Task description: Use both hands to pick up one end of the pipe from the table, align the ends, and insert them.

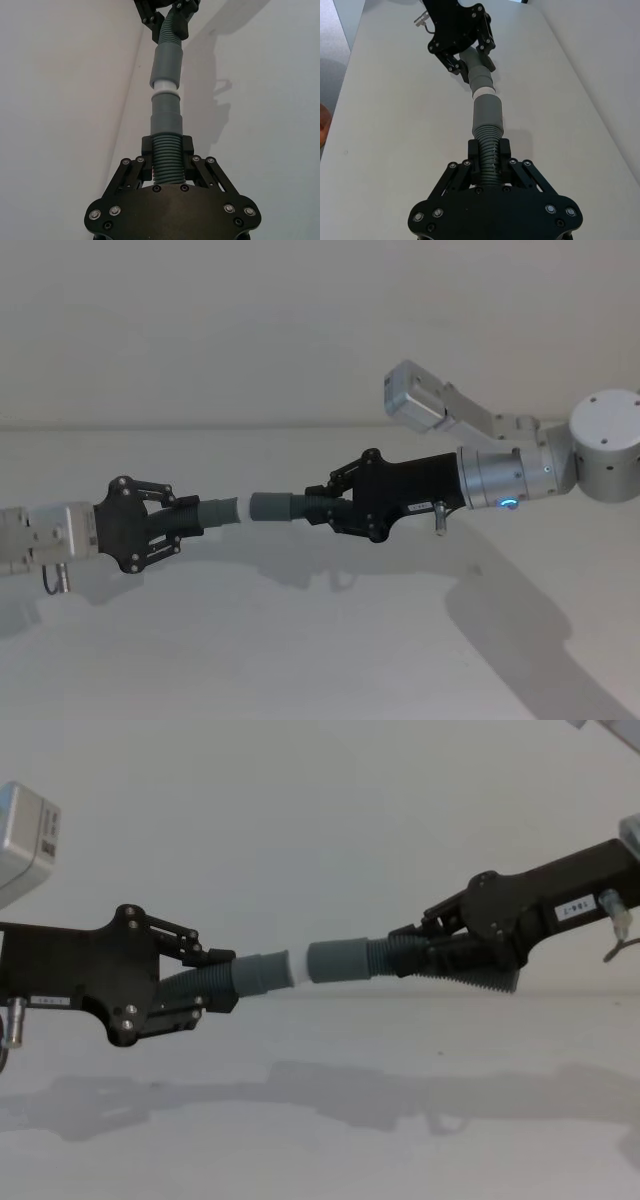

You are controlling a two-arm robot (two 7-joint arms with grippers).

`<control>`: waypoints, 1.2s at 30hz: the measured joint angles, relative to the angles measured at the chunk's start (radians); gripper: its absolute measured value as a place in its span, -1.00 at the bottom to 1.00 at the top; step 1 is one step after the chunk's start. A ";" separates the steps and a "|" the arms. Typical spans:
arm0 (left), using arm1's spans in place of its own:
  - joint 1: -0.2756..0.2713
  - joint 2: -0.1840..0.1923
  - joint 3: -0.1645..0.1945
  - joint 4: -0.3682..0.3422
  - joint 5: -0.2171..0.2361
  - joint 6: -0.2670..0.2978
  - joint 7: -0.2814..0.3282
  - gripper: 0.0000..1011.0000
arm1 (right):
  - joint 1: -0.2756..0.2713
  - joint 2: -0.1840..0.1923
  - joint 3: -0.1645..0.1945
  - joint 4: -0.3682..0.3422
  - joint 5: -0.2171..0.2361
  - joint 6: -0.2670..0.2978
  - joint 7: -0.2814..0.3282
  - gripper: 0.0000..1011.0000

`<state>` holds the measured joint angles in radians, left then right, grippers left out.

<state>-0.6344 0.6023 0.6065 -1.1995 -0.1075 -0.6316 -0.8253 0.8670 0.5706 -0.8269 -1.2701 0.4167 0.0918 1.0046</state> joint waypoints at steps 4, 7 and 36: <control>0.000 0.000 0.000 0.000 0.000 0.000 0.000 -0.40 | -0.001 -0.001 0.000 -0.003 0.002 -0.002 -0.003 -0.58; 0.000 0.000 0.000 0.000 0.000 0.000 0.000 -0.40 | -0.001 -0.002 0.000 -0.004 0.003 -0.003 -0.004 -0.58; 0.000 0.000 0.000 0.000 0.000 0.000 0.000 -0.40 | -0.003 -0.005 0.002 -0.009 0.006 -0.009 -0.009 -0.58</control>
<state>-0.6344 0.6023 0.6065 -1.1994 -0.1075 -0.6316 -0.8253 0.8642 0.5660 -0.8248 -1.2788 0.4227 0.0829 0.9952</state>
